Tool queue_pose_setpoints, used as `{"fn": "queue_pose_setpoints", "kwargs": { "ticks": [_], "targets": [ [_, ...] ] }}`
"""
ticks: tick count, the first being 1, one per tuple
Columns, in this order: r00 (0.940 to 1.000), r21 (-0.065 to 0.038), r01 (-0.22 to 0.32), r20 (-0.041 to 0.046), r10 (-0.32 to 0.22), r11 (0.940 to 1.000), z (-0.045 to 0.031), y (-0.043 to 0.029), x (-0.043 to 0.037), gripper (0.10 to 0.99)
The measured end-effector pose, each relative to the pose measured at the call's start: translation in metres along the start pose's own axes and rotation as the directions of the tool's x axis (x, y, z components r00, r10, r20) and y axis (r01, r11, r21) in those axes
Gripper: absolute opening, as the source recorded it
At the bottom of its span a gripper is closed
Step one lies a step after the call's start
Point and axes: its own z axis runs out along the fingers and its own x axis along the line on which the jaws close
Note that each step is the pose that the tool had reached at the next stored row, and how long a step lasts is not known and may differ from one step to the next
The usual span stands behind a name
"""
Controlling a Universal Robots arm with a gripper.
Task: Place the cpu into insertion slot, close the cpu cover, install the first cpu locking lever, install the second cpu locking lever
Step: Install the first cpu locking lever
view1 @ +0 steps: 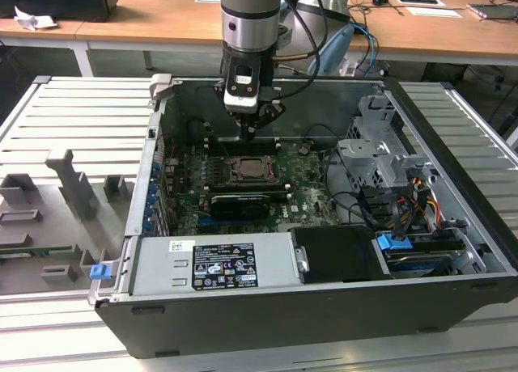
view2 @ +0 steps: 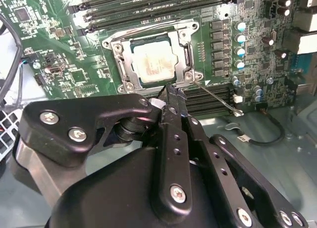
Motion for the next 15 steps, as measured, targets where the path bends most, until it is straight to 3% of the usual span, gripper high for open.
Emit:
{"fn": "queue_pose_setpoints", "kwargs": {
  "ticks": [15],
  "targets": [
    [0.9967,0.000,0.081,-0.0043,-0.081,0.9967,0.0000,0.0000,0.0000,0.106]
  ]
}}
